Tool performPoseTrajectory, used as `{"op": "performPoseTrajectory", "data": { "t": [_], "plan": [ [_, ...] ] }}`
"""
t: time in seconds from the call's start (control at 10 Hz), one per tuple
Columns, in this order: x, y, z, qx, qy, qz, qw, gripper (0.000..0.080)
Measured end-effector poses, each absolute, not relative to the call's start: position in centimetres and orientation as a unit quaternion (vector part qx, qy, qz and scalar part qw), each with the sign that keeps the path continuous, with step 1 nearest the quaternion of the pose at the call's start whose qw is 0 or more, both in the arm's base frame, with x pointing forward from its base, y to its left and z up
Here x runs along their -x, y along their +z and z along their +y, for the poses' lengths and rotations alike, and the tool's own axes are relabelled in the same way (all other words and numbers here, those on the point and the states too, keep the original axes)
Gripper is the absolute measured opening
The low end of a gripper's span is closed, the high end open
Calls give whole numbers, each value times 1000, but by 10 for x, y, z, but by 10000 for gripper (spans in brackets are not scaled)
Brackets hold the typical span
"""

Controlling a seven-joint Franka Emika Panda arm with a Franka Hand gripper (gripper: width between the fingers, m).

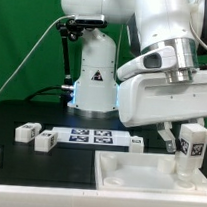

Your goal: Assemble one leg

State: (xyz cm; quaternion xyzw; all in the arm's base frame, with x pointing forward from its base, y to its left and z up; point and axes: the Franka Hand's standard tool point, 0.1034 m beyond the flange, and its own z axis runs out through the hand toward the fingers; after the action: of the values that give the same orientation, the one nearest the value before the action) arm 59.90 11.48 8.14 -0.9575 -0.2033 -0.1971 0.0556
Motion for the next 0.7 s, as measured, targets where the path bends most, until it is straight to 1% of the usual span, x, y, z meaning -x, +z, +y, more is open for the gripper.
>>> {"op": "performPoseTrajectory", "data": {
  "t": [0.1,0.3,0.5,0.7],
  "plan": [
    [-600,81,114,958,-197,-202,55,288],
    [-598,74,112,958,-196,-200,55,288],
    [-600,72,115,956,-210,-199,51,288],
    [-598,64,115,957,-207,-198,52,288]
  ]
}}
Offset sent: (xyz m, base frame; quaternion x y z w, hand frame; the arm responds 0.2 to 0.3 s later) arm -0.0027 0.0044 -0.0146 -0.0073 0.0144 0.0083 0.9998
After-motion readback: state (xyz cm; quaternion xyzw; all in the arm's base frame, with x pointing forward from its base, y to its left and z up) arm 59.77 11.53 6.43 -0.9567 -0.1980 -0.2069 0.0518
